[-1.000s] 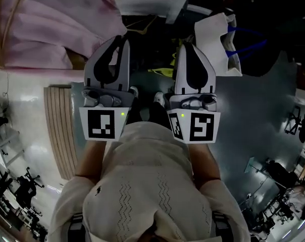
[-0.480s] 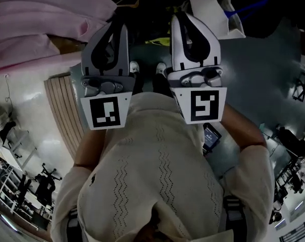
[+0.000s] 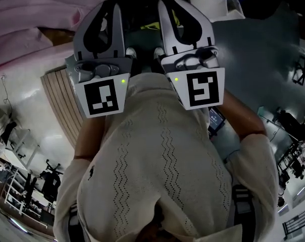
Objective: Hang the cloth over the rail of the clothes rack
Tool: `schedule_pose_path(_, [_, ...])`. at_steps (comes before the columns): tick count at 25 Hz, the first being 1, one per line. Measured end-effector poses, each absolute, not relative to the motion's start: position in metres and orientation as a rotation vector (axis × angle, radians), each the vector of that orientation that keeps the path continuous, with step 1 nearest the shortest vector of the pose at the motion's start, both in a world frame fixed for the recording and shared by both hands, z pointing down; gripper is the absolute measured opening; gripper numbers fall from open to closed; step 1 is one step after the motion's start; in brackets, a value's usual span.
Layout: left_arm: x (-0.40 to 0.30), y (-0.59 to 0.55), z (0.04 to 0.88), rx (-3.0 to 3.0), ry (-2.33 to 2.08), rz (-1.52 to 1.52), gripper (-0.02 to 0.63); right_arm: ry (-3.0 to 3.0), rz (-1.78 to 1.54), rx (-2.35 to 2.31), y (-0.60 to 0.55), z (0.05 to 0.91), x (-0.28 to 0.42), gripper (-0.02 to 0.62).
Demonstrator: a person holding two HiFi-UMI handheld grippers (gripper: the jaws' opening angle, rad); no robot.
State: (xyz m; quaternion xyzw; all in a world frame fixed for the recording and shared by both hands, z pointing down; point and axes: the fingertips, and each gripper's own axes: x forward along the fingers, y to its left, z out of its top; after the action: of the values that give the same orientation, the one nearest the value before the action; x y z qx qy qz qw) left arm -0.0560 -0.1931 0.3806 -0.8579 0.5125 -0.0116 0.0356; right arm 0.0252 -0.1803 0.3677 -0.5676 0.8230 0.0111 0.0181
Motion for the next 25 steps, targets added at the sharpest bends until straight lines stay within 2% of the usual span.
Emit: schedule_pose_path(25, [-0.061,-0.181,0.402,-2.647,1.614,-0.076,0.043,2.598,0.012,-1.736,-0.181,0.38,0.007,0.026])
